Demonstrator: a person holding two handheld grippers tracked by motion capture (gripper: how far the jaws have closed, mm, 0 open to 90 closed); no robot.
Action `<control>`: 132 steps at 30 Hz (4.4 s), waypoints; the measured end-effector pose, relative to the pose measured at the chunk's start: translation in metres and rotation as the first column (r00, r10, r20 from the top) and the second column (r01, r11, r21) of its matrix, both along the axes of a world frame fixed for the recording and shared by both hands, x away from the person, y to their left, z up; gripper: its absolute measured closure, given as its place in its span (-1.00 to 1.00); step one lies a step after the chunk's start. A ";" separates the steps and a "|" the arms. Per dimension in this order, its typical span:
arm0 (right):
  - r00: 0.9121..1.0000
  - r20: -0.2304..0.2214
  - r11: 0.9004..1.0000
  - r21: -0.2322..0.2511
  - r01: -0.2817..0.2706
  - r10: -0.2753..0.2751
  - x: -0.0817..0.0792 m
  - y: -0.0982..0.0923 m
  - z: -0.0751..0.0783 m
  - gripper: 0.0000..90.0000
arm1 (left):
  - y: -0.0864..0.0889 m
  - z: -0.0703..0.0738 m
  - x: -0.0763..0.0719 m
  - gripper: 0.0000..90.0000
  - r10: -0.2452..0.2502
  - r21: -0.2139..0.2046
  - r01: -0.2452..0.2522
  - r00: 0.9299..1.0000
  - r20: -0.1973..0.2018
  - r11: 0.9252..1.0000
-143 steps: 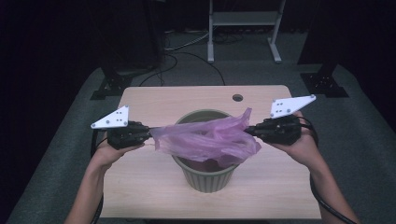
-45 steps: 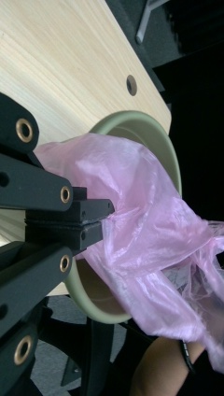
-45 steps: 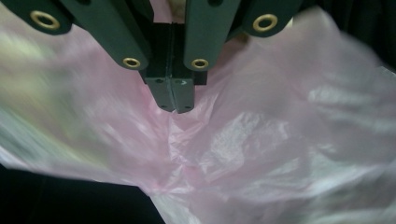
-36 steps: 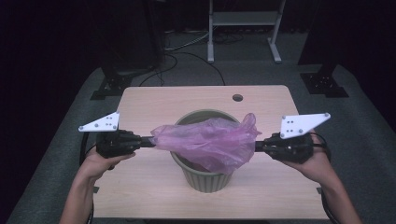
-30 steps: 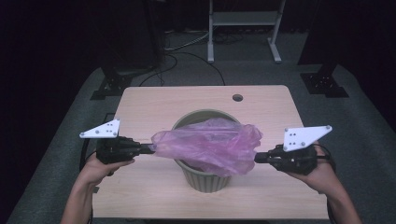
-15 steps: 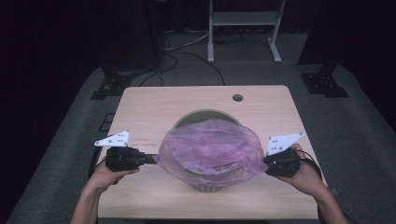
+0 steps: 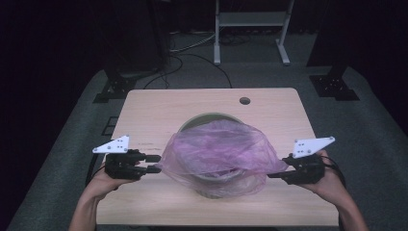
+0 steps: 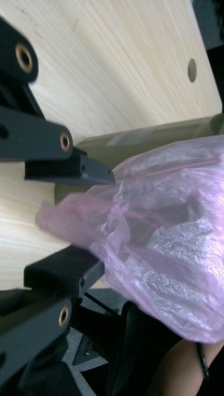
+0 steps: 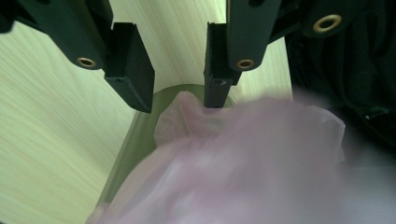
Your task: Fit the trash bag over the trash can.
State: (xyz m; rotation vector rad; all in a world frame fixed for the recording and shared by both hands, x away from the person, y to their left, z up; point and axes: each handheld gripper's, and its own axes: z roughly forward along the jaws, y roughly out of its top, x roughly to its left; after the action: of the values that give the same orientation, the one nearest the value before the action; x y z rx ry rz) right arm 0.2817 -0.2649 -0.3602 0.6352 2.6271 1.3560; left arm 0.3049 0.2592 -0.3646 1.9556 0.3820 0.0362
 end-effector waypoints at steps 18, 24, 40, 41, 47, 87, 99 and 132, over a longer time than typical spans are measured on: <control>0.999 0.029 0.997 0.080 0.018 -0.020 -0.020 -0.027 0.011 0.09 | 0.008 0.006 -0.015 -0.04 0.005 0.026 -0.005 0.999 0.034 1.000; 0.998 0.057 0.994 0.100 0.031 -0.037 -0.028 -0.036 0.024 -0.02 | 0.002 0.016 -0.019 -0.11 -0.008 0.035 0.006 0.999 0.049 0.999; 0.989 0.148 0.995 0.096 0.004 -0.018 -0.032 -0.029 0.064 -0.14 | -0.022 0.038 -0.019 -0.21 -0.045 0.089 0.037 0.995 0.087 0.995; 0.988 0.152 0.996 0.094 -0.002 -0.012 -0.031 -0.026 0.067 -0.15 | -0.023 0.038 -0.019 -0.23 -0.046 0.092 0.038 0.995 0.087 0.995; 0.987 0.158 0.998 0.047 -0.031 0.024 -0.022 -0.006 0.071 -0.16 | -0.032 0.036 -0.016 -0.31 -0.049 0.134 0.035 0.994 0.101 0.990; 0.985 0.011 0.984 0.052 0.170 -0.171 0.076 0.042 0.048 1.00 | -0.052 0.045 0.069 1.00 0.167 0.075 -0.176 0.980 0.107 0.982; 0.970 -0.098 0.973 0.049 0.227 -0.221 0.100 0.045 0.014 1.00 | -0.063 0.010 0.101 1.00 0.223 0.076 -0.223 0.975 0.005 0.972; 0.991 -0.021 0.985 0.109 0.133 -0.131 0.059 0.016 0.008 0.31 | -0.029 0.004 0.073 0.15 0.147 0.041 -0.148 0.989 0.019 0.988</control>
State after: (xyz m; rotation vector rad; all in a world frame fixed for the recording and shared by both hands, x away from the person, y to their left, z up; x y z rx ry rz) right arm 0.3406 -0.2484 -0.3518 0.8205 2.4836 1.4693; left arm 0.3779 0.2301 -0.3609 1.9643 0.5191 0.1563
